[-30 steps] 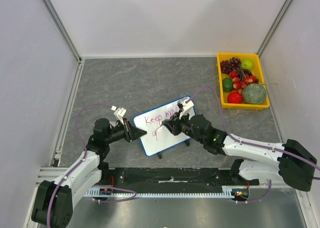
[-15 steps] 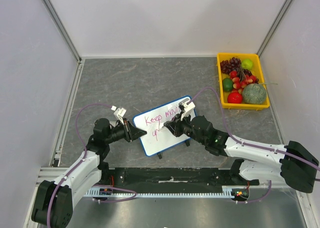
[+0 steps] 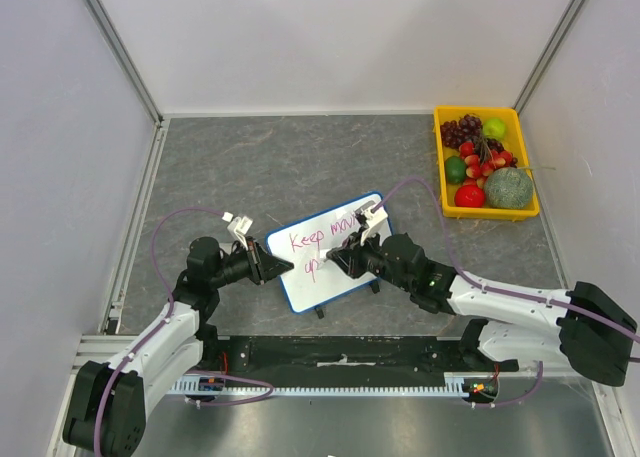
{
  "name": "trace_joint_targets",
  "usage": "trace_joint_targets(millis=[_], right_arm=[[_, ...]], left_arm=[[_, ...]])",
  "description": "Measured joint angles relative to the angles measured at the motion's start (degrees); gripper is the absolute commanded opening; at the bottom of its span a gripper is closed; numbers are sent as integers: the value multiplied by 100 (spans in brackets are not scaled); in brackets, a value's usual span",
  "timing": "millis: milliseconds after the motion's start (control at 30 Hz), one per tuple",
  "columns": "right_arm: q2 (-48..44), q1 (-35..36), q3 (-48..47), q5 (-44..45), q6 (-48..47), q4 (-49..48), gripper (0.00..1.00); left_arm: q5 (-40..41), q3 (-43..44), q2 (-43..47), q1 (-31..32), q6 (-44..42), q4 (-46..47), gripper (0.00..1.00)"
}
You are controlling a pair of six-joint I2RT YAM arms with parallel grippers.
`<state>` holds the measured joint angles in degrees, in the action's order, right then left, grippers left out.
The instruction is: Write a sentence on the whiteboard
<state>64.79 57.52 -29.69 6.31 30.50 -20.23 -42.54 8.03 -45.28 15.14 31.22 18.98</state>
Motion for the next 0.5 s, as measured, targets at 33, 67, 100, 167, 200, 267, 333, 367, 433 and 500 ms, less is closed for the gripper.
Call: trace_joint_targets(millis=[33, 67, 100, 167, 200, 267, 333, 367, 433, 500], right_arm=[[31, 0, 0, -26, 11, -31, 0], [66, 0, 0, -55, 33, -74, 0], [109, 0, 0, -94, 63, -120, 0], [192, 0, 0, -162, 129, -229, 0], [238, 0, 0, -192, 170, -286, 0], [280, 0, 0, -225, 251, -348, 0], [280, 0, 0, -243, 297, -374, 0], [275, -2, 0, -245, 308, -382, 0], [240, -24, 4, -256, 319, -389, 0], [90, -70, 37, -264, 328, -387, 0]], left_arm=[[-2, 0, 0, 0, 0, 0, 2], [0, 0, 0, 0, 0, 0, 2], [0, 0, 0, 0, 0, 0, 2], [0, 0, -4, 0, 0, 0, 2], [2, 0, -9, 0, 0, 0, 2], [2, 0, -11, 0, 0, 0, 2], [0, 0, -9, 0, 0, 2, 2], [-2, 0, -9, 0, 0, 2, 2], [-2, 0, -9, 0, 0, 4, 2], [-4, 0, -9, 0, 0, 4, 2]])
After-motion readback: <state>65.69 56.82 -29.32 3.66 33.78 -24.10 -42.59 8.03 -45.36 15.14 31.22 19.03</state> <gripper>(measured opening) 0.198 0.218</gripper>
